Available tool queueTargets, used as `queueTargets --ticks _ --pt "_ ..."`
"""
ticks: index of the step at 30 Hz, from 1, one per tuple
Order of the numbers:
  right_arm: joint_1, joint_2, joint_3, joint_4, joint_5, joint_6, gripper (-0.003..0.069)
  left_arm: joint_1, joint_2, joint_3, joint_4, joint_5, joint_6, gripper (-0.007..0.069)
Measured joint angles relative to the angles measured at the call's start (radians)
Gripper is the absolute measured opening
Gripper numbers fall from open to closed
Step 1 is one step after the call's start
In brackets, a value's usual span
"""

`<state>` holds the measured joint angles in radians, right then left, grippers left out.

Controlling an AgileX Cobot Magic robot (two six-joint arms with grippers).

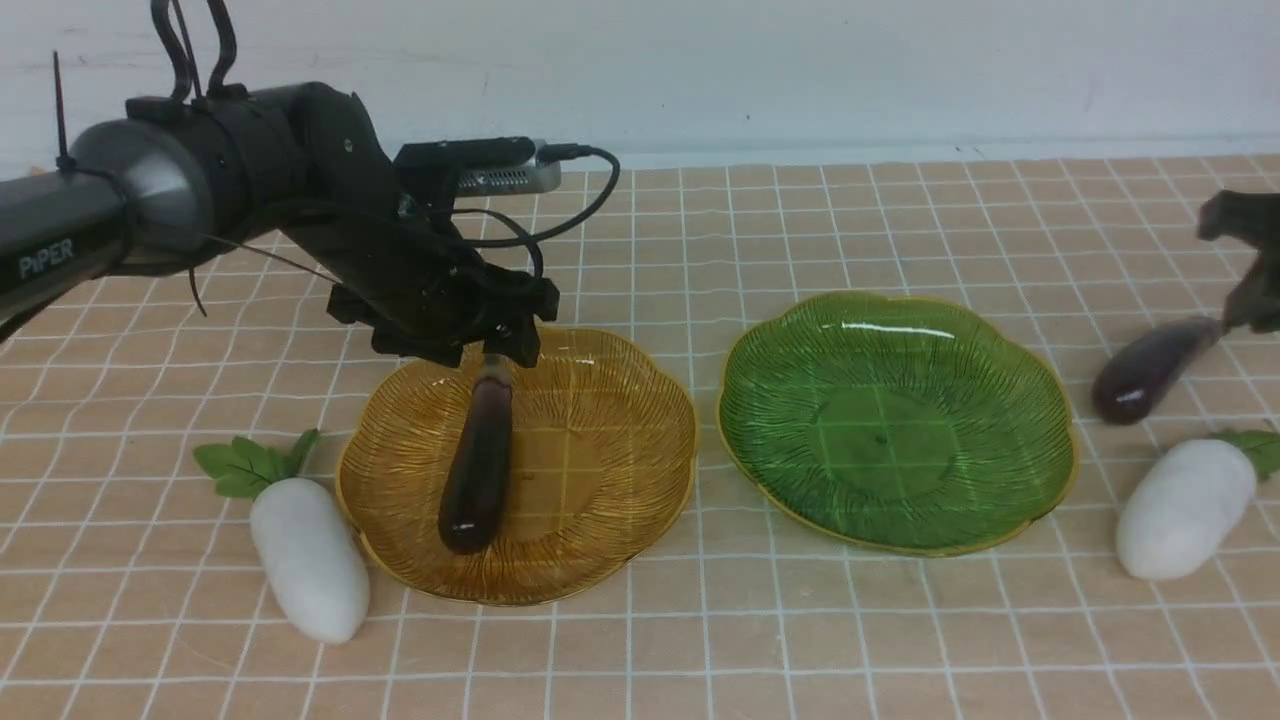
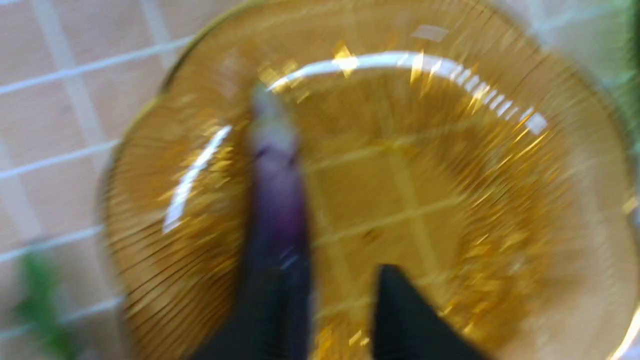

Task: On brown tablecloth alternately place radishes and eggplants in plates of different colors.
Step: 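Pick up the eggplant and place it in the yellow plate, then pick up the eggplant and place it on the yellow plate with the right gripper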

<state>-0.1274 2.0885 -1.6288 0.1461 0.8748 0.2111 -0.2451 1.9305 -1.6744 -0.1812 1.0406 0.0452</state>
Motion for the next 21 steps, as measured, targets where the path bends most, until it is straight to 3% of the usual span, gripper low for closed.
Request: queueTargets --ticks 2,5,6,8,9,10,13,18,21 --pt "0.000 0.086 -0.071 -0.027 0.036 0.008 0.0606 0.000 -0.027 -0.006 0.065 0.052 -0.001 0.0089" --pt "0.000 0.151 -0.130 -0.036 0.089 0.008 0.0607 0.000 -0.080 -0.009 0.109 0.099 -0.001 0.0006" --pt "0.000 0.164 -0.151 -0.037 0.119 0.008 0.0593 0.000 -0.093 -0.009 0.111 0.108 -0.001 0.0003" --pt "0.000 0.179 -0.186 -0.041 0.175 0.006 0.0496 0.000 -0.141 -0.009 0.121 0.133 -0.001 -0.0003" --pt "0.000 0.181 -0.208 -0.041 0.212 -0.006 0.0389 0.000 -0.162 -0.009 0.127 0.134 -0.001 -0.0003" --pt "0.000 0.181 -0.240 -0.037 0.259 -0.028 0.0340 0.000 -0.185 -0.009 0.135 0.137 -0.006 -0.0003" --pt "0.000 0.168 -0.345 0.018 0.344 -0.080 0.0360 0.000 -0.234 -0.009 0.170 0.168 -0.030 -0.0003" --pt "0.040 0.048 -0.376 0.235 0.351 -0.152 0.0360 0.005 -0.352 0.116 0.251 0.170 -0.107 -0.0003" --pt "0.170 -0.043 -0.383 0.325 0.352 -0.199 0.0360 0.025 -0.415 0.224 0.255 0.128 -0.145 -0.0003"
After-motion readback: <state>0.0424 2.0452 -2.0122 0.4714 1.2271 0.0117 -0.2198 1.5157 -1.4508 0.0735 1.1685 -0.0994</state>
